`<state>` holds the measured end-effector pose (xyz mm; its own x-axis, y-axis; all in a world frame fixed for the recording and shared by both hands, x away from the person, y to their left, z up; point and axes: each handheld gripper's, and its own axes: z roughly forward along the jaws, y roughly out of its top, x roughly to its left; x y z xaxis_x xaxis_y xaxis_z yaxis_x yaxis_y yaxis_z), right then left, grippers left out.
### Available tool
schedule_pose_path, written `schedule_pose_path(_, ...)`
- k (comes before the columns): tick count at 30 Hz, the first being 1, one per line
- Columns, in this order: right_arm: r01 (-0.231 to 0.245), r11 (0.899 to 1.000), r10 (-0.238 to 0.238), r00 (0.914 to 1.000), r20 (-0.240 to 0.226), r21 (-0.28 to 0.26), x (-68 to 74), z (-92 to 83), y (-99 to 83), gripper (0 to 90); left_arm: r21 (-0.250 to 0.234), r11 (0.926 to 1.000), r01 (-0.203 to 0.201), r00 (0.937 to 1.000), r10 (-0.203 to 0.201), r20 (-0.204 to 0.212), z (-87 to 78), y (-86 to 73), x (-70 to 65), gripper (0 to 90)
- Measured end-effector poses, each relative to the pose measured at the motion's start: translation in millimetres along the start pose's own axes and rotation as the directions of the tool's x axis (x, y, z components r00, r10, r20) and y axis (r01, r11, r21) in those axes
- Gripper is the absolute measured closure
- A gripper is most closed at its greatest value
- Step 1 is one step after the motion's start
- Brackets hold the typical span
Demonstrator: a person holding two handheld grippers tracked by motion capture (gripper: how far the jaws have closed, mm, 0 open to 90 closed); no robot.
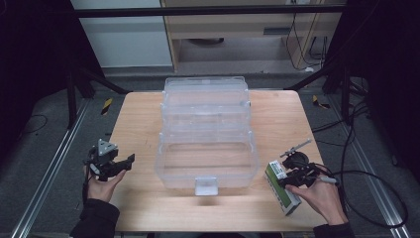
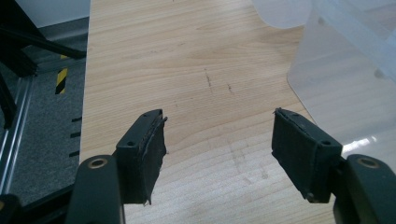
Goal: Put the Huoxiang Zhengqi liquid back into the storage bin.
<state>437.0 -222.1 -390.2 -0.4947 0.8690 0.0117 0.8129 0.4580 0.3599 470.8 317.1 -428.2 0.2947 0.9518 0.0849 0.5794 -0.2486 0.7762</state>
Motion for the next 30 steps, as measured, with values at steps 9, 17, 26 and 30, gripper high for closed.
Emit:
schedule_pose_path(9,-0.003,0.999,0.002,1.0000,0.009,0.034,1.3,5.6,3.6,57.3,0.002,1.0000,0.001,1.0000,-0.001,0.002,0.4,-0.2,0.0,34.2)
schedule_pose_path(17,-0.018,0.999,0.017,0.9998,0.013,0.050,1.8,8.6,6.5,58.3,0.007,1.0000,-0.004,1.0000,0.004,0.003,1.4,-0.3,-1.1,34.3)
schedule_pose_path(26,-0.058,0.997,0.056,0.9981,0.026,0.055,0.6,8.8,8.3,63.4,0.008,1.0000,-0.006,1.0000,0.006,0.005,1.6,-0.1,-1.9,34.4)
schedule_pose_path(30,-0.061,0.996,0.058,0.9978,0.033,0.067,0.9,8.8,9.9,63.8,0.008,1.0000,-0.006,1.0000,0.006,0.005,1.5,0.0,-1.7,34.5)
